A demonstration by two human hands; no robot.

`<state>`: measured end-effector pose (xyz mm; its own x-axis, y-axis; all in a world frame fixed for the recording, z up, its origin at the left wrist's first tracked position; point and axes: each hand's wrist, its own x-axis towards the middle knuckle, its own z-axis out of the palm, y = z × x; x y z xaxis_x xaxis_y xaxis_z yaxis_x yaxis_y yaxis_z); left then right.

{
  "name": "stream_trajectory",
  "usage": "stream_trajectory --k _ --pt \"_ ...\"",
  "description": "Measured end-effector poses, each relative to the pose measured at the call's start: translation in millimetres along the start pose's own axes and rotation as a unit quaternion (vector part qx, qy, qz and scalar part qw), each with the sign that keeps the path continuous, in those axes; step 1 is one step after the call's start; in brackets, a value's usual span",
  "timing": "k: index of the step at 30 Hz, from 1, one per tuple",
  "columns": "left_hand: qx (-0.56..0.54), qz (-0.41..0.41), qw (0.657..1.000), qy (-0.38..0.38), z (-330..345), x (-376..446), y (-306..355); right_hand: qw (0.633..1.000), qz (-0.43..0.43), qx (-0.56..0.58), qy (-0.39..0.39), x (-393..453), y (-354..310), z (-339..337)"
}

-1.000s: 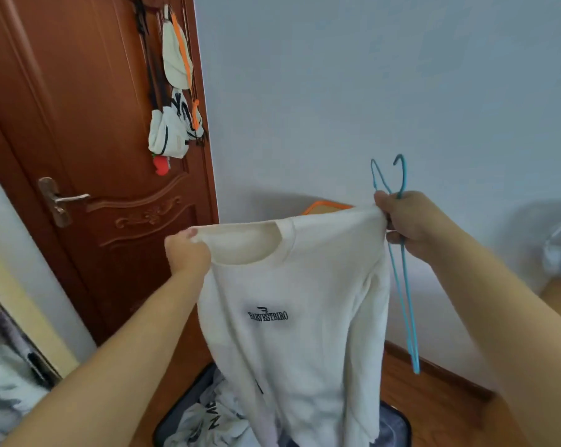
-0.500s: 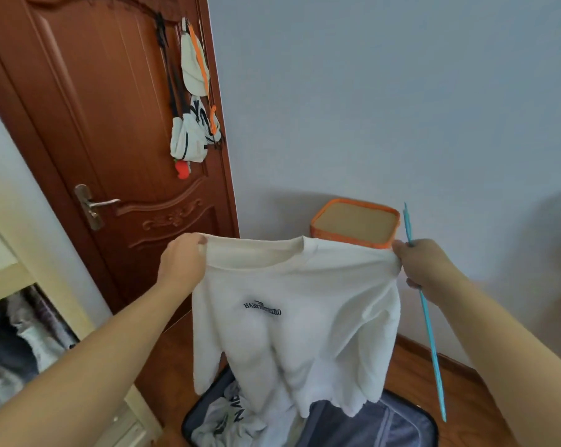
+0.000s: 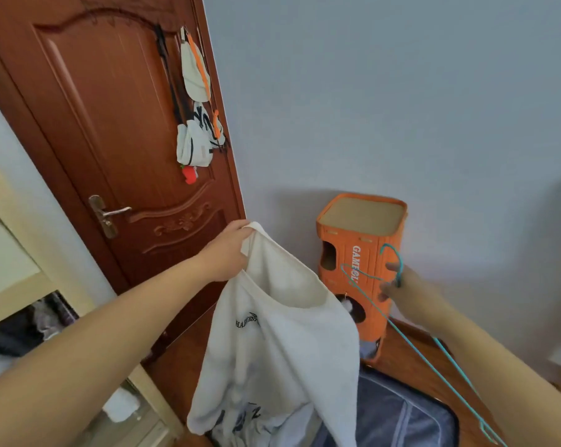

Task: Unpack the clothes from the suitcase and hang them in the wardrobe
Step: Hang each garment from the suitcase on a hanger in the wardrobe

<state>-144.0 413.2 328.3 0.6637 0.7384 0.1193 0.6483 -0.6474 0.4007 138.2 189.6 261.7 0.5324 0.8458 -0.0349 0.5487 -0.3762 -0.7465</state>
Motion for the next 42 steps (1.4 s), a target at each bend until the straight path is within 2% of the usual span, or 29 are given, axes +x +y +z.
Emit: stream_trajectory --k 2,5,7,9,12,17,21,23,25,27,29,31,32,34,36,39,42 --pt "0.062 -0.006 0.997 -0.056 2.2 0.8 0.2 0.997 -0.051 0.05 -0.014 -22.7 -32.3 -20.1" --pt "0.106 -0.003 0.99 -0.088 5.5 0.1 4.8 0.974 -0.096 0.187 -0.09 -57.5 -75.5 -36.0" --pt "0.106 0.016 0.991 -0.085 5.4 -3.3 9.9 0.974 -0.124 0.152 -0.109 -65.7 -91.2 -25.7" --pt "0.107 0.033 0.99 -0.084 2.3 -8.5 18.0 0.985 -0.135 0.076 -0.072 -60.5 -104.2 -9.6" --pt "0.098 0.06 0.99 -0.079 -5.6 -21.9 36.8 0.991 -0.121 0.059 -0.009 -37.1 -118.9 12.7" --pt "0.021 0.153 0.987 -0.035 -19.1 -53.8 81.0 0.993 -0.112 0.031 -0.014 -17.5 -127.2 48.2" --pt "-0.063 0.202 0.977 -0.008 -44.7 -67.4 99.8 0.964 -0.18 0.176 0.086 -20.9 -139.1 12.4" --pt "-0.121 0.247 0.96 0.045 -60.2 -70.4 102.5 0.937 -0.221 0.26 0.071 -26.0 -147.9 -10.8" --pt "-0.036 0.281 0.949 0.141 -73.1 -60.9 98.5 0.912 -0.244 0.326 0.046 -33.0 -156.5 -26.0" --pt "0.132 0.289 0.936 0.155 -78.3 -45.7 96.8 0.899 -0.262 0.347 0.04 -40.3 -162.6 -34.0" --pt "0.21 0.275 0.926 0.152 -79.7 -35.8 105.5 0.894 -0.272 0.354 0.033 -46.1 -167.6 -36.1" --pt "0.24 0.287 0.912 0.17 -83.1 -29.0 113.6 0.899 -0.282 0.336 0.02 -46.6 -168.0 -37.8" --pt "0.267 0.312 0.893 0.183 -84.4 -26.4 112.3 0.903 -0.29 0.316 -0.012 -45.1 -166.2 -40.4" --pt "0.298 0.357 0.863 0.2 -92.0 -27.8 100.3 0.916 -0.278 0.257 -0.132 -40.7 -151.8 -49.9" --pt "0.291 0.344 0.872 0.193 -103.9 -30.6 81.0 0.92 -0.225 0.213 -0.241 -33.8 -121.3 -58.4" --pt "0.247 0.308 0.897 0.198 -117.1 -32.5 56.3 0.93 -0.218 0.121 -0.269 -27.9 -77.6 -56.3" --pt "0.23 0.311 0.899 0.206 -123.2 -34.2 49.6 0.933 -0.27 0.046 -0.236 -28.5 -77.8 -33.3"
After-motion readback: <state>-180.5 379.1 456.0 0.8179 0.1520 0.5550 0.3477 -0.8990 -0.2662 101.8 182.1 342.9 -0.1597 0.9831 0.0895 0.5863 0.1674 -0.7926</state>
